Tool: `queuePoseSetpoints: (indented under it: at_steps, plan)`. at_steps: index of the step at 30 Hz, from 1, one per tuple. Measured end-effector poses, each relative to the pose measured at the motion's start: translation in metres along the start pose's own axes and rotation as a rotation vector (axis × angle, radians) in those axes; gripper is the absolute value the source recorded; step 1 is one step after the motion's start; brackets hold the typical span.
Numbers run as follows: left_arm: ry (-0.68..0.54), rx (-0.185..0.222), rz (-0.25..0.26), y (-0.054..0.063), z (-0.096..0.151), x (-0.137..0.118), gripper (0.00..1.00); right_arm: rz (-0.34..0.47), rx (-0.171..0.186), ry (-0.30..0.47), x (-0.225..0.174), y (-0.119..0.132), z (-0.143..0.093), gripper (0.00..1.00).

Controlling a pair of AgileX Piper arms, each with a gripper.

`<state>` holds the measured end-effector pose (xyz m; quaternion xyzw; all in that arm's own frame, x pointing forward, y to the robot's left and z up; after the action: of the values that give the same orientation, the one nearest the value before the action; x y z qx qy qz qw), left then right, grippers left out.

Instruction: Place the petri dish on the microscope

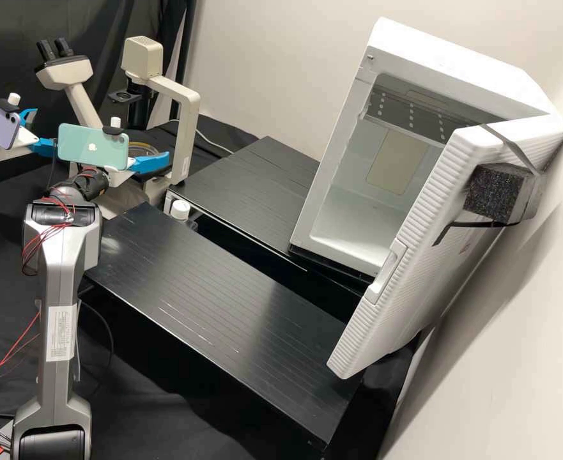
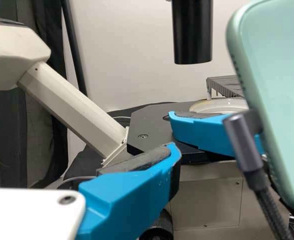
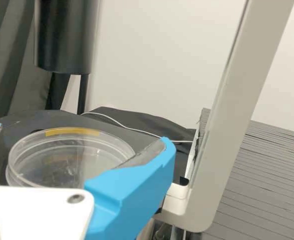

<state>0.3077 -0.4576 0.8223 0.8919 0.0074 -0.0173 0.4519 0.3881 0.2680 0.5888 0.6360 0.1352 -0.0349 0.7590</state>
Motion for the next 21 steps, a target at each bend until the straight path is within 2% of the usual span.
queuePoseSetpoints:
  at_steps: [5,9,21]
  plan:
    - [0.000,0.000,0.000,0.000,0.000,0.000,1.00,0.001,-0.004,0.003,0.000,0.000,0.000,1.00]
    - [0.000,0.000,0.000,0.000,0.000,0.000,1.00,-0.011,-0.028,0.016,-0.003,-0.003,0.003,1.00]
    - [0.000,0.000,0.000,0.000,0.000,0.000,1.00,-0.007,-0.008,0.108,-0.041,0.010,0.013,1.00]
